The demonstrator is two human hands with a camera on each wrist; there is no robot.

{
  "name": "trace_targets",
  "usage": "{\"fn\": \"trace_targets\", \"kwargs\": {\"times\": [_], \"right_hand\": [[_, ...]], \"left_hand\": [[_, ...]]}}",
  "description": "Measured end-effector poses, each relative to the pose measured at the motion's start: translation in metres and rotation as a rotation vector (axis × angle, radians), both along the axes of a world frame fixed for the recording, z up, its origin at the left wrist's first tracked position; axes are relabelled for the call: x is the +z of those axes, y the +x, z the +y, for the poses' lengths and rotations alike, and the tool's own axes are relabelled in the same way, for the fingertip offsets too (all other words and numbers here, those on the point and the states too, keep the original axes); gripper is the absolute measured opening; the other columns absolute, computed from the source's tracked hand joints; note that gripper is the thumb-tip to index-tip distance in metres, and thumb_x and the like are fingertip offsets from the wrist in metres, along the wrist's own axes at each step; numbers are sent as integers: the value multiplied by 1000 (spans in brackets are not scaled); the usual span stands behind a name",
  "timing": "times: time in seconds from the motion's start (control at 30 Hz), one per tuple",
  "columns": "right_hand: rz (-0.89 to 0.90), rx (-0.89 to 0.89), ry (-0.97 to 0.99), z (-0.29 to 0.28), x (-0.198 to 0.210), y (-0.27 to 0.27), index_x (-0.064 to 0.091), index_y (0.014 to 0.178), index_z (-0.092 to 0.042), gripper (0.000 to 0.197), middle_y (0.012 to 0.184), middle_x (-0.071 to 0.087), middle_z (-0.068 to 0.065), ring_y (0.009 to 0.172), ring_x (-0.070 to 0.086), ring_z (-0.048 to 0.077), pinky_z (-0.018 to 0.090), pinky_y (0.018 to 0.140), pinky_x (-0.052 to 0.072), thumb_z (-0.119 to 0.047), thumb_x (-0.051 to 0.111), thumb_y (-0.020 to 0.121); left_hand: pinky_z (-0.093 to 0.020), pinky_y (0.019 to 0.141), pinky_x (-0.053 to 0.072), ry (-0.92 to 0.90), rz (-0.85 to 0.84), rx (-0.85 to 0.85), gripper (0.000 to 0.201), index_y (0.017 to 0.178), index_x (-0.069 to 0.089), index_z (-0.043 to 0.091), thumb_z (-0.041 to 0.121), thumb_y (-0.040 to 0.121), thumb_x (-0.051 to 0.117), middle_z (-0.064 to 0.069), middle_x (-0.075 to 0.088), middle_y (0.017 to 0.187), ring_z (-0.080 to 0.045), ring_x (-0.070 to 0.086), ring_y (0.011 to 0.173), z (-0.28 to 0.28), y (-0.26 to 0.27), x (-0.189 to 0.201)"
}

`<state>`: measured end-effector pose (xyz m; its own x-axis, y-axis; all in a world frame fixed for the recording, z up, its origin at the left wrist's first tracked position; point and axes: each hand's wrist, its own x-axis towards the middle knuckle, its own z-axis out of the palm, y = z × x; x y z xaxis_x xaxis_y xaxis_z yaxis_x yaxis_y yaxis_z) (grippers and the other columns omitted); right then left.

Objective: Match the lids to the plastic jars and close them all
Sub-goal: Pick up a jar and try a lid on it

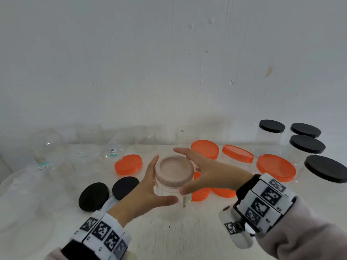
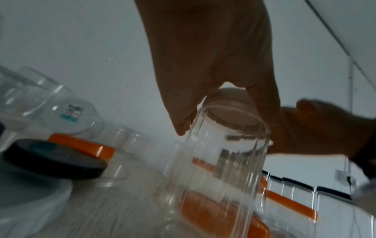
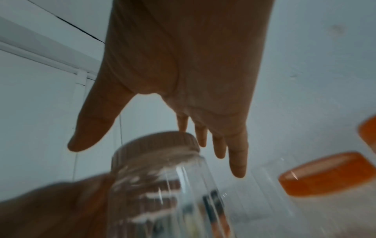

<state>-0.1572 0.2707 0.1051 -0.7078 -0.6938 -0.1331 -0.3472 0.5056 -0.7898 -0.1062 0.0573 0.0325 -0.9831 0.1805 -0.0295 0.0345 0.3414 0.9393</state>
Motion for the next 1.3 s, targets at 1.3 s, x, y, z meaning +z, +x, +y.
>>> {"fn": "trace_targets", "kwargs": {"times": [1.3], "right_hand": [[377,181,899,-69,48,-13,19,145,-43,100,134,40,-6,113,50,22,45,95,46,-70,72,64]], "left_hand": [[-22,101,44,102,134,43,89,121,31,61,48,50,83,24,53,124,5,50,117,20,4,-6]]}}
